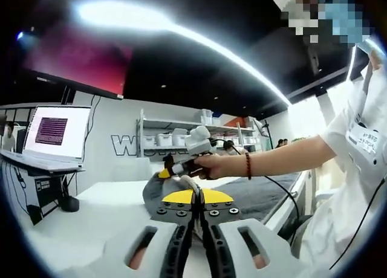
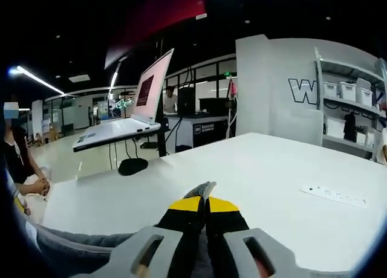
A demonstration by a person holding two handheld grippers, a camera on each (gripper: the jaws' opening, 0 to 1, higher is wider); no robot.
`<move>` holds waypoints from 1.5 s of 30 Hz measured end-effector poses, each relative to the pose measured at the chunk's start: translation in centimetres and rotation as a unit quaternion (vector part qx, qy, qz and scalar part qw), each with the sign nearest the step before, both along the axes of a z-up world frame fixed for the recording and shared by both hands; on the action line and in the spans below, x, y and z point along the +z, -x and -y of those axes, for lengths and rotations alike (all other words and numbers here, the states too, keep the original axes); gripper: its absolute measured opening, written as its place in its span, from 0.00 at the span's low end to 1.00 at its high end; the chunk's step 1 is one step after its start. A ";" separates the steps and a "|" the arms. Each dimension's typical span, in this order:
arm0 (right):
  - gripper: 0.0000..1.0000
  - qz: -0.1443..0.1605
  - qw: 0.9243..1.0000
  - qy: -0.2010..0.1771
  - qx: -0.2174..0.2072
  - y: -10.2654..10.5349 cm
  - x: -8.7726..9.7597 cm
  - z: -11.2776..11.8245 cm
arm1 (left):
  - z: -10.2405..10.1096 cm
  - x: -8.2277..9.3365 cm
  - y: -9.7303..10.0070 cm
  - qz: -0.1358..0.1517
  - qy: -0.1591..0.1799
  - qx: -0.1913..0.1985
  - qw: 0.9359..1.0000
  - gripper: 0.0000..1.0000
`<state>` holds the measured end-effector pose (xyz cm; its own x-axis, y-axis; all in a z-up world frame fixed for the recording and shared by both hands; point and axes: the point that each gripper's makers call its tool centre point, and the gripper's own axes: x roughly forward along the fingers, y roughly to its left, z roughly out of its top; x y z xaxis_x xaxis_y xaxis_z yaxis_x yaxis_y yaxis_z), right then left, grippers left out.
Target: Open the folded towel by lifting each exposed corner and separating the folded layers until the towel lies flat within the target outline without major curled edges
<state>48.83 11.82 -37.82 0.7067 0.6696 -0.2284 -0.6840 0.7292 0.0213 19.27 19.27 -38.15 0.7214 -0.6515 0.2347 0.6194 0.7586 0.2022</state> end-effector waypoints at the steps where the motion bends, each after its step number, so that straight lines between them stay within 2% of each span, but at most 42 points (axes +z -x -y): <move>1: 0.00 0.000 1.000 0.000 0.001 0.0 0.0 -0.1 | 0.0 0.0 0.0 0.000 -0.001 0.001 1.000 0.01; 8: 0.00 0.002 1.000 0.003 0.002 0.1 -0.5 -1.1 | -0.5 0.1 0.0 -0.005 0.018 0.003 1.000 0.01; 10: 0.00 0.001 1.000 0.011 0.000 -0.1 -0.9 -1.5 | -1.5 -0.3 -0.6 -0.024 0.043 0.011 0.999 0.01; 16: 0.00 0.001 1.000 0.014 0.005 0.0 -1.2 -2.3 | -2.0 -0.6 -0.6 -0.025 0.045 0.024 0.998 0.01; 20: 0.00 -0.003 1.000 0.013 0.002 0.0 -1.5 -2.5 | -2.4 -0.6 -0.7 -0.029 0.056 0.029 0.998 0.01; 21: 0.00 -0.008 1.000 0.001 0.003 0.1 -1.8 -3.5 | -2.7 -0.8 -0.7 -0.032 0.061 0.030 0.997 0.01; 26: 0.00 -0.004 1.000 0.009 0.005 0.4 -1.9 -3.9 | -3.8 -0.9 -0.9 -0.039 0.075 0.050 0.995 0.02; 36: 0.00 -0.001 1.000 0.008 0.017 1.8 -2.3 -5.1 | -4.7 -2.2 -2.0 -0.072 0.065 0.082 0.992 0.04; 39: 0.00 -0.003 1.000 0.010 0.019 2.0 -2.5 -5.3 | -5.0 -2.9 -2.5 -0.081 0.049 0.104 0.990 0.05; 40: 0.00 -0.009 1.000 0.003 0.025 2.2 -2.6 -5.5 | -4.8 -3.0 -2.6 -0.083 0.044 0.104 0.990 0.05; 45: 0.00 0.001 1.000 0.014 0.024 2.1 -2.5 -5.6 | -4.8 -2.9 -2.5 -0.081 0.053 0.098 0.990 0.10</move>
<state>46.68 17.43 -40.35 0.6736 0.6966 -0.2472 -0.7189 0.6951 -0.0001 21.79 24.12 -41.00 0.8654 -0.4731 0.1649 0.4759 0.8792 0.0248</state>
